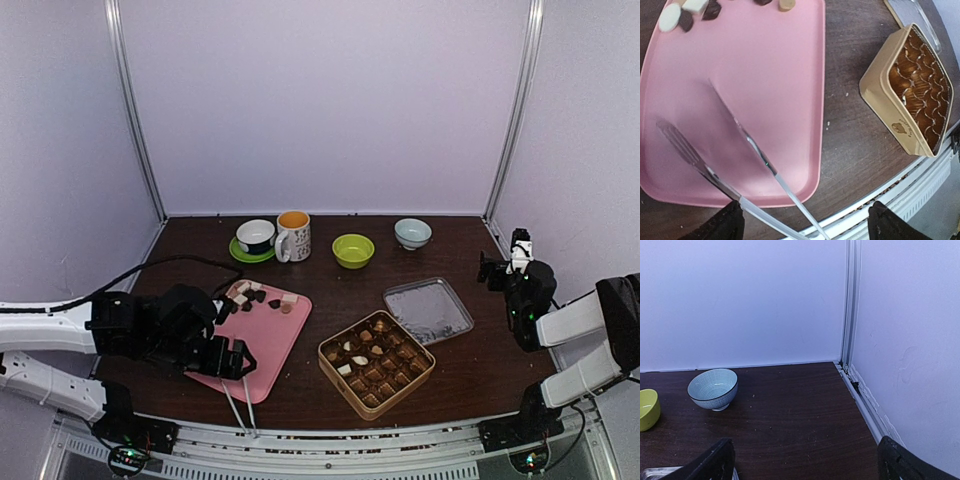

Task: Pack the chocolate
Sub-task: Pick up the clamp from the plate.

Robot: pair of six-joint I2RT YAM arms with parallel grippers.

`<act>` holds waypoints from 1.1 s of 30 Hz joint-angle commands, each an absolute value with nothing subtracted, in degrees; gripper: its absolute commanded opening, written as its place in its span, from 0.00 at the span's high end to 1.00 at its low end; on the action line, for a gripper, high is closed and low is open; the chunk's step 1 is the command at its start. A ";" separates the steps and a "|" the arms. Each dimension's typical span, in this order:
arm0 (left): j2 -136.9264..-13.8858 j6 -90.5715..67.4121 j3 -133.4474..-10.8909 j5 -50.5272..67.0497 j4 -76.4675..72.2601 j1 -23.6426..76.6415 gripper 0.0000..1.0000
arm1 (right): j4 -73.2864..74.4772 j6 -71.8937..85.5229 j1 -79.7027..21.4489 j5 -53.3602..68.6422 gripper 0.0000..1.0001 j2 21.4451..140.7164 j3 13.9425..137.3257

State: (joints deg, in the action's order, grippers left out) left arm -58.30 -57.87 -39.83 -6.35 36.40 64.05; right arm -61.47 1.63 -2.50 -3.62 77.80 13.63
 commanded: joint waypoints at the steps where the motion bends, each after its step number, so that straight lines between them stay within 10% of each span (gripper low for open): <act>1: -59.85 -71.20 -42.69 -10.38 44.25 66.88 0.10 | -62.23 1.32 -2.38 -3.44 0.00 77.90 14.44; 10: -64.26 -84.30 -39.88 -10.09 43.03 69.87 0.04 | -62.23 1.32 -2.37 -3.43 0.00 77.87 14.49; 16: -61.31 -88.14 -33.19 -9.47 36.13 69.87 0.33 | -62.23 1.32 -2.37 -3.40 0.00 77.87 14.49; 28: -63.19 -91.28 -28.15 -8.66 29.53 69.86 0.43 | -62.23 1.32 -2.38 -3.43 0.00 77.87 14.46; 33: -64.57 -91.78 -28.55 -8.99 29.90 69.87 0.64 | -62.23 1.34 -2.37 -3.42 0.00 77.87 14.48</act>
State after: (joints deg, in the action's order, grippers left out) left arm -63.72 -90.98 -28.62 -8.75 31.29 69.71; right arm -61.47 1.63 -2.48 -3.64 77.80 13.63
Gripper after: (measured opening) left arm 0.436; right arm 0.999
